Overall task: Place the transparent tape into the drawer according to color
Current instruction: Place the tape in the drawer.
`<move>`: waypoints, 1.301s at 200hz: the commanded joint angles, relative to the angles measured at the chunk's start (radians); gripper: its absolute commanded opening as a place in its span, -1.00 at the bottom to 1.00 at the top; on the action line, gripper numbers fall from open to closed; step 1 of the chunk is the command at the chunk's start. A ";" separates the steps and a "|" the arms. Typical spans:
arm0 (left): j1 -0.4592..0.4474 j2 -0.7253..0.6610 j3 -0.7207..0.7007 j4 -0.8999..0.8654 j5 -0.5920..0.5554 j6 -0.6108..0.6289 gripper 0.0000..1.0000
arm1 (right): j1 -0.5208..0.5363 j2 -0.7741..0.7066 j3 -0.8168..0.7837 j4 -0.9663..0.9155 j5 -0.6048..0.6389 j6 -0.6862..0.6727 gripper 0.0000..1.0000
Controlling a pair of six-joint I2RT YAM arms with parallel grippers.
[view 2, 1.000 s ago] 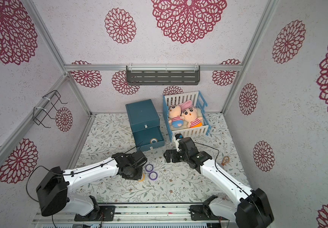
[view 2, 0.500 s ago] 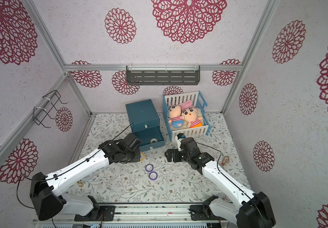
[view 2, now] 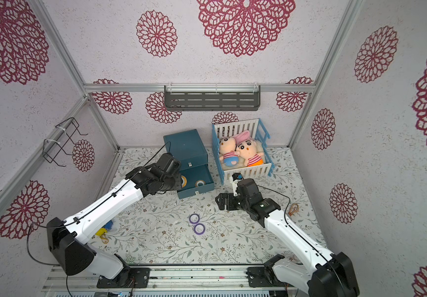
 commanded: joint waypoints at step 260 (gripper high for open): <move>0.018 -0.021 0.015 0.123 -0.058 0.066 0.63 | -0.016 -0.008 -0.024 0.087 -0.067 0.040 0.98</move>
